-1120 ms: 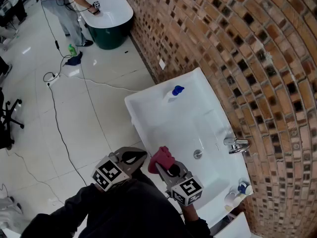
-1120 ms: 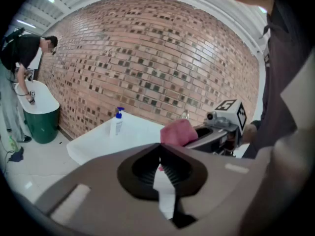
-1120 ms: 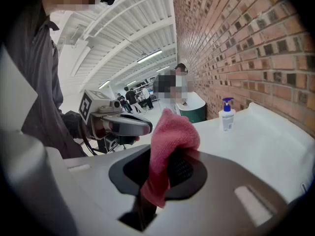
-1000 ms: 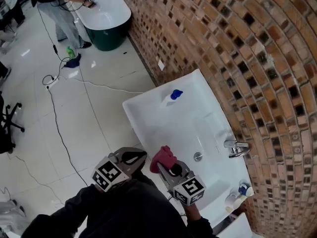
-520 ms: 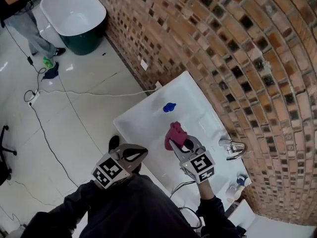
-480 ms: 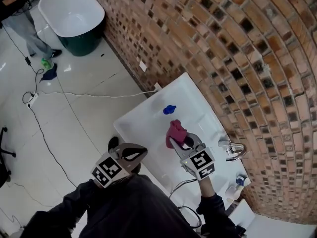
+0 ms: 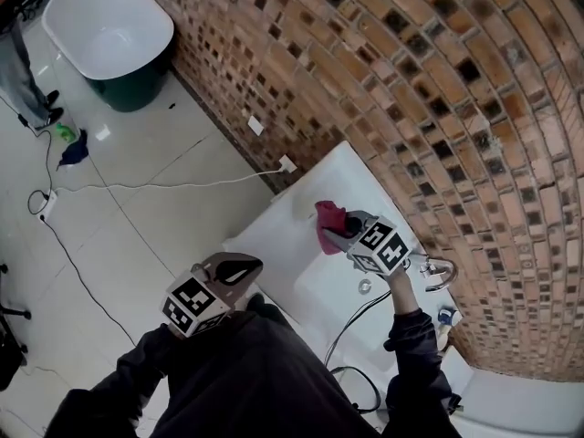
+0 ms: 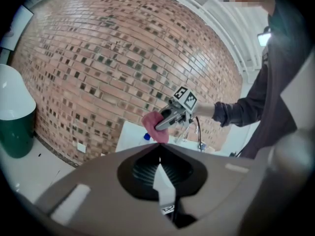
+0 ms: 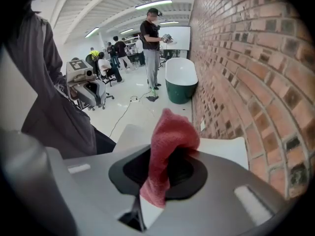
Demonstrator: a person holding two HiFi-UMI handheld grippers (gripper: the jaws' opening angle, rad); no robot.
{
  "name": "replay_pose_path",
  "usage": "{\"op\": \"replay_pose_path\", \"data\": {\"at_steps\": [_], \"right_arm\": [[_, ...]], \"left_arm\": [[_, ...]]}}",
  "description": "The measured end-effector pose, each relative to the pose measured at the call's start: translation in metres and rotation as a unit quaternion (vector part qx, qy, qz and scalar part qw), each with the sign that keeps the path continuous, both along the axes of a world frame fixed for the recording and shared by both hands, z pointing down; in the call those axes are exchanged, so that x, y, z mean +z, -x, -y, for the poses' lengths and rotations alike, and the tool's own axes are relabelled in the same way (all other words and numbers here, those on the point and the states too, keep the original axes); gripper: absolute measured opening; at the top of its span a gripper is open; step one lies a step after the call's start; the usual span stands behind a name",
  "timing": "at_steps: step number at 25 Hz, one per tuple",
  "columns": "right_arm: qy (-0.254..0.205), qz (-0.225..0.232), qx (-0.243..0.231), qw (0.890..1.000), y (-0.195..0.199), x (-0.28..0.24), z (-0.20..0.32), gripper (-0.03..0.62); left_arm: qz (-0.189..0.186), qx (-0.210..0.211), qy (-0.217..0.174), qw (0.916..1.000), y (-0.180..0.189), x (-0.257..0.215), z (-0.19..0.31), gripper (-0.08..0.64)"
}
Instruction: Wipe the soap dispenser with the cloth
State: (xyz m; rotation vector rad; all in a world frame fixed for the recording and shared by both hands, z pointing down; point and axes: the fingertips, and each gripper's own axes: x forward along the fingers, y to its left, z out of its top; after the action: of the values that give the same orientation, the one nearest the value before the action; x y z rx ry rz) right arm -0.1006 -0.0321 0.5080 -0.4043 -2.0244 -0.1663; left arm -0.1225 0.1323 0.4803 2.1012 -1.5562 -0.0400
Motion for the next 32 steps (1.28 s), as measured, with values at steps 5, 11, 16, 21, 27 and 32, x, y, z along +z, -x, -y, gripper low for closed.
{"op": "replay_pose_path", "data": {"at_steps": [5,11,16,21,27,32], "right_arm": [[0.067,-0.009,0.087,0.994,-0.001,0.004,0.022,0.061],[0.185,0.024,0.173,0.967,-0.004,0.0,0.032,0.061],[0.33,0.075,0.227,0.913,-0.002,-0.002,0.029,0.061],[0.515,0.151,0.303,0.787,-0.001,-0.009,0.04,0.061],[0.55,0.28,0.325,0.717,-0.009,-0.043,0.044,0.061],[0.448,0.329,0.397,0.731,-0.048,-0.031,0.042,0.063]], "left_arm": [[-0.012,0.014,0.005,0.9998,0.014,0.007,0.0,0.0],[-0.003,0.038,0.009,0.9992,0.019,0.009,0.017,0.0],[0.016,0.057,0.015,0.9981,0.017,0.007,0.035,0.0],[0.03,0.069,0.022,0.997,0.013,0.003,0.053,0.0],[0.047,0.085,0.038,0.9946,0.007,0.003,0.071,0.0],[0.108,0.118,0.073,0.9844,0.003,0.012,0.099,0.001]]}}
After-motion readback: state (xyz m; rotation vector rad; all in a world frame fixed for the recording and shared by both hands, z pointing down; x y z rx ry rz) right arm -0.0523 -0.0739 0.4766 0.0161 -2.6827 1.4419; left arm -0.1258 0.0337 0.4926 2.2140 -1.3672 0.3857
